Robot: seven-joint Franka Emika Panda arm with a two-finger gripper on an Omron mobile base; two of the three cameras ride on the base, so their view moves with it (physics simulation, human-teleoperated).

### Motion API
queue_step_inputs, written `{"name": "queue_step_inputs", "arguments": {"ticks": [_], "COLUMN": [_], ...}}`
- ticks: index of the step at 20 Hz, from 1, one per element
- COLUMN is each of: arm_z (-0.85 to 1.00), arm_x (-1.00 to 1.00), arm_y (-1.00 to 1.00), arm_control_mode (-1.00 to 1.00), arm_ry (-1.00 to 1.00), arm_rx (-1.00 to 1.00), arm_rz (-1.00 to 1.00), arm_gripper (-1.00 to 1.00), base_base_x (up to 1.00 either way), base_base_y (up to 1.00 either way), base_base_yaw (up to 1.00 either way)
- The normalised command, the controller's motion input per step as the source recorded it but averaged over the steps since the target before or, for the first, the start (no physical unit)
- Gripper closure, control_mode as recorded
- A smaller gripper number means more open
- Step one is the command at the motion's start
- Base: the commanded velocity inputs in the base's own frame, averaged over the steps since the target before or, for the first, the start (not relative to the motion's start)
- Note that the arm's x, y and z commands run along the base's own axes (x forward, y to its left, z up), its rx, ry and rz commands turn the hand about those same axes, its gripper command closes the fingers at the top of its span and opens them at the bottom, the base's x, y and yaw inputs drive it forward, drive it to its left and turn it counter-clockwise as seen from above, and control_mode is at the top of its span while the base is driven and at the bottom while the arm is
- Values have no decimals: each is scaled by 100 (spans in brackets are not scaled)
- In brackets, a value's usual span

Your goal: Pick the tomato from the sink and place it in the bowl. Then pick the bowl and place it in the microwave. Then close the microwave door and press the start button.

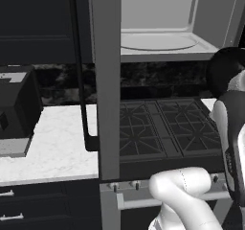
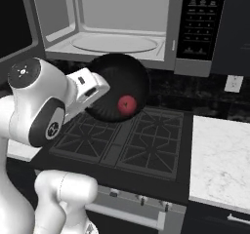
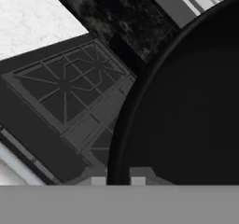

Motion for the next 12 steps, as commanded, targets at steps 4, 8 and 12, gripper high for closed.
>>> {"name": "queue_step_inputs", "arguments": {"ticks": [4, 8, 12], "arm_z": [64, 24, 34], "arm_x": [0, 24, 24], "arm_y": [19, 25, 24], "arm_control_mode": [-100, -100, -100], "arm_ry": [-19, -1, -5], "arm_rx": [-14, -9, -19], "arm_rz": [35, 35, 31], "arm_gripper": [100, 100, 100], "base_base_x": [0, 0, 0], "base_base_y": [0, 0, 0], "base_base_yaw": [0, 0, 0]}}
